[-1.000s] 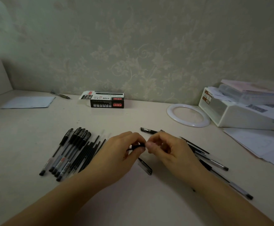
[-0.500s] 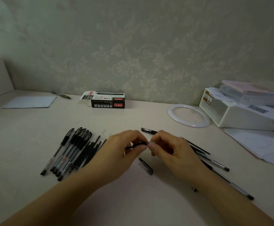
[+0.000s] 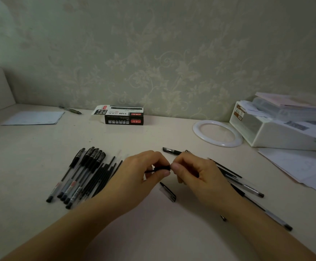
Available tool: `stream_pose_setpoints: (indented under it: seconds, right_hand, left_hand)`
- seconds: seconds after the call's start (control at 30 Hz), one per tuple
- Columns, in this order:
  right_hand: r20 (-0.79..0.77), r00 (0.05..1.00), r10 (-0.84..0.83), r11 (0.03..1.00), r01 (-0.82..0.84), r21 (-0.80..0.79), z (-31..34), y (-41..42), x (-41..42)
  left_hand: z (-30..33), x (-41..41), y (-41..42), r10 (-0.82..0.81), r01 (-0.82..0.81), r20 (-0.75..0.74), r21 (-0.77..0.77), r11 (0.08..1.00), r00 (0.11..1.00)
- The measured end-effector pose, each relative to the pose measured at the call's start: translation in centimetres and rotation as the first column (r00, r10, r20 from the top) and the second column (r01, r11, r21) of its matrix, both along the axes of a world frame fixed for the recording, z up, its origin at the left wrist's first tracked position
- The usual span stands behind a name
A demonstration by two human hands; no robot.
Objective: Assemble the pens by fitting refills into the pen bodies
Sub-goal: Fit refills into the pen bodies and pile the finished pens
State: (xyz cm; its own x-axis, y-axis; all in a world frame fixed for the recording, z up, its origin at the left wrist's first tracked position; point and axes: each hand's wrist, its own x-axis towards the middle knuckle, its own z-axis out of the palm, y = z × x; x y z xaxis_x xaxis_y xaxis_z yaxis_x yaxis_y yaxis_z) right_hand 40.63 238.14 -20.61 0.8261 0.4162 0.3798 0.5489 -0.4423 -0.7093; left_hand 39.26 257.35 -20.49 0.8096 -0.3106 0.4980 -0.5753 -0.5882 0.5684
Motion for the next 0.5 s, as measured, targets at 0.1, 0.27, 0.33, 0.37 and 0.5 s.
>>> stream_pose_setpoints:
  seconds: [0.1, 0.27, 0.33, 0.37, 0.5]
  right_hand:
    - [-0.046, 0.999, 0.004, 1.0, -0.004, 0.012, 0.0, 0.0, 0.0]
    - [-0.039, 0.993, -0.107, 0.994, 0.107, -0.011, -0.2, 0.4, -0.2]
    - [0.017, 0.982, -0.19, 0.966, 0.19, -0.178, -0.3, 0.3, -0.2]
    - [0.065, 0.978, -0.201, 0.932, 0.211, -0.293, -0.4, 0.2, -0.2]
    - [0.132, 0.989, -0.06, 0.855, 0.119, -0.505, -0.7, 0.4, -0.5]
  left_hand:
    - [0.3, -0.1, 0.1, -0.011, 0.009, 0.053, 0.033, 0.999, 0.999]
    - [0.2, 0.0, 0.2, 0.066, -0.066, 0.068, 0.008, 0.998, 0.996]
    - [0.0, 0.4, 0.4, 0.143, -0.141, 0.057, -0.031, 0.989, 0.988]
    - [-0.1, 0.6, 0.7, 0.185, -0.182, 0.038, -0.053, 0.982, 0.982]
    - [-0.5, 1.2, 1.2, 0.252, -0.255, -0.051, -0.07, 0.964, 0.966]
